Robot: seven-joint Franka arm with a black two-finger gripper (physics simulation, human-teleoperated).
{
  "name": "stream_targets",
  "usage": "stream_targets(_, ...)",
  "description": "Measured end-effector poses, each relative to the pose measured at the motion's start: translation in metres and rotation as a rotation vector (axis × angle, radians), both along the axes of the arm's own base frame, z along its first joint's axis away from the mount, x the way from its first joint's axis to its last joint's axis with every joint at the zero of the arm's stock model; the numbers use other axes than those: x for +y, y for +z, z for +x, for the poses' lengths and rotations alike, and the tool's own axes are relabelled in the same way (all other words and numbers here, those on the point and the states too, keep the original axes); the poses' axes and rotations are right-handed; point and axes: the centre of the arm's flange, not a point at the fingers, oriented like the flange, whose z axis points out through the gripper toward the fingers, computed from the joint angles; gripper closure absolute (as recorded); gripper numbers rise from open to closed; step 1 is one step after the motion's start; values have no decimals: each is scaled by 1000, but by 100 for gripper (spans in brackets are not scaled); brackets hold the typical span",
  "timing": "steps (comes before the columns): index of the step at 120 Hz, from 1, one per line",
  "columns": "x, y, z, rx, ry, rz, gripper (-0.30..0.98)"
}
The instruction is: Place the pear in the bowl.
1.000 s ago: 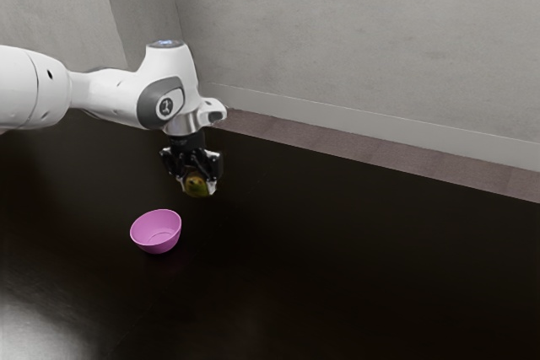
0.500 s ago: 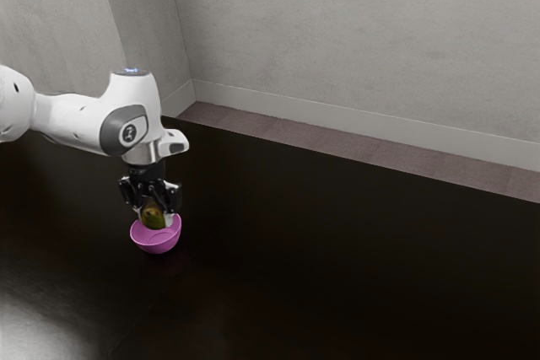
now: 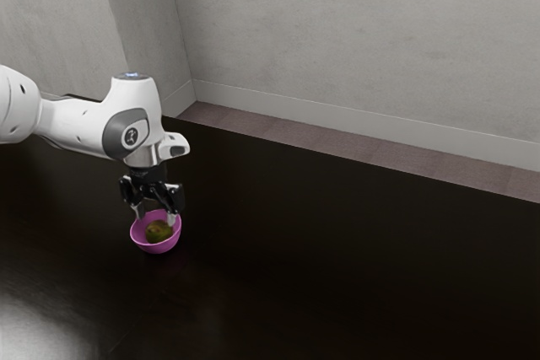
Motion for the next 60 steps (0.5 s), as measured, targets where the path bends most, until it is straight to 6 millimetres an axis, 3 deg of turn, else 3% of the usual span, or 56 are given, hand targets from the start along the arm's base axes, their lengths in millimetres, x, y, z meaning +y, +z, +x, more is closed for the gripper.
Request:
stream_targets(8, -7, 12, 1, -18, -23, 0, 10)
stream_targets(16, -22, 46, 6, -63, -65, 5, 7)
stream_targets(24, -38, 102, 7, -136, -86, 3, 5)
stream_targets(39, -67, 228, 25, -271, -127, -10, 3)
stream_targets(47, -86, 281, 19, -298, -157, -14, 2)
stream_targets(53, -102, 300, 9, -286, -184, -22, 2)
stream_targets(60, -119, 308, -1, -256, -217, -32, 1)
